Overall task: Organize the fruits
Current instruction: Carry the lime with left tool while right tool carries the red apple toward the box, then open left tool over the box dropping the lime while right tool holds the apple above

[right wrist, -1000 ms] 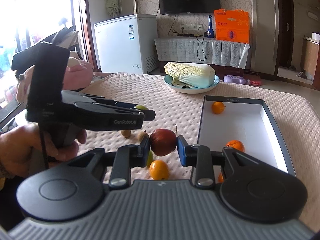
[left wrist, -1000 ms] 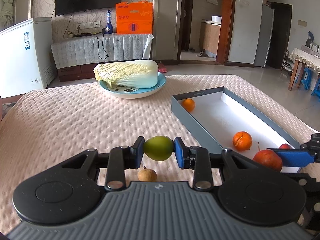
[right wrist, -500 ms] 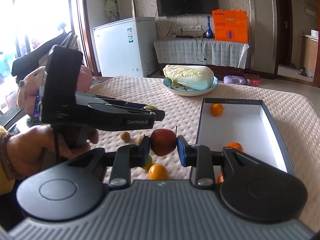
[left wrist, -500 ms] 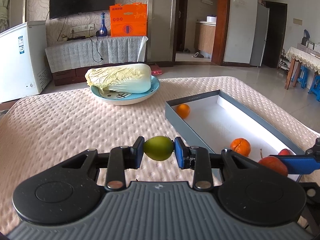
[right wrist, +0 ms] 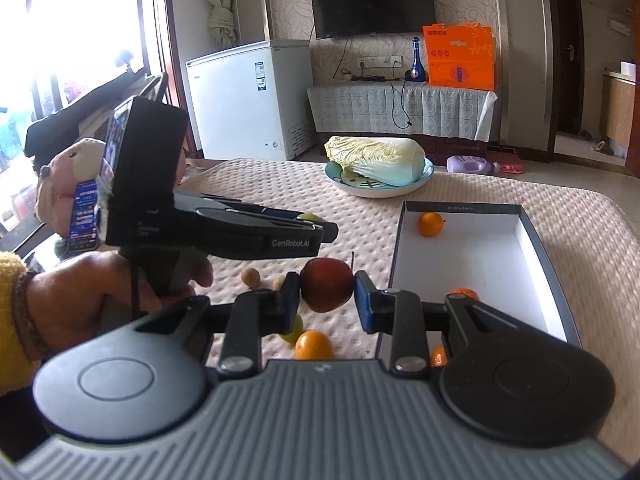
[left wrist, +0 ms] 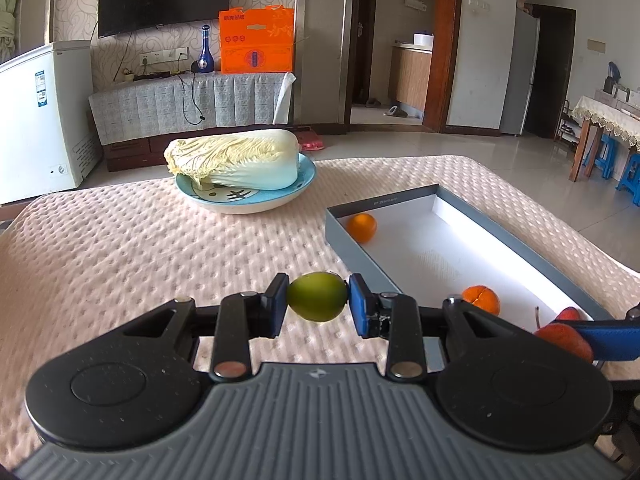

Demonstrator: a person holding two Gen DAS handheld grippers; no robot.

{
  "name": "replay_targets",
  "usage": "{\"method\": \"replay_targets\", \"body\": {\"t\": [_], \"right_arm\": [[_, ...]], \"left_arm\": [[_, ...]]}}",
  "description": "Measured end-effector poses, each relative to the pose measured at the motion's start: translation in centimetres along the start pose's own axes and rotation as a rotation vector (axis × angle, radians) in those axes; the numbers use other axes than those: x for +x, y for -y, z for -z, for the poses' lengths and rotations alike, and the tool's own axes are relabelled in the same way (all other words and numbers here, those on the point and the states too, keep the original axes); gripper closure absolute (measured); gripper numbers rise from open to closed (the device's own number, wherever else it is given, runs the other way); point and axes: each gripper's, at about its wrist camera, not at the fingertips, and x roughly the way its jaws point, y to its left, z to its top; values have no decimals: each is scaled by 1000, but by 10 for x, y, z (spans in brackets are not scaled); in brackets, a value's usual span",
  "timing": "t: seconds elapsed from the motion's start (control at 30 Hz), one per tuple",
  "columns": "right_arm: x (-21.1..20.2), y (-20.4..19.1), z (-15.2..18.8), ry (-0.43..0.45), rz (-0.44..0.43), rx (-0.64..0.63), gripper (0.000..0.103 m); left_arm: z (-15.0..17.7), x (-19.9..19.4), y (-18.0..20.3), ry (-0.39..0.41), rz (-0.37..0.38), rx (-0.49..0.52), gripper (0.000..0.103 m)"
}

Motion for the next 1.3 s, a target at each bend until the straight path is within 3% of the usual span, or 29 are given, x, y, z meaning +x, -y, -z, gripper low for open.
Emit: {"method": "replay_targets", "body": {"t": [0.7,1.3], "right_arm": [[-12,23,5,-14,63,31,71],[-18,45,18,-67,103,56,71]], "left_arm": [[-18,30,50,13,91,22,65],[-38,82,93,-2,169,5,65]]}}
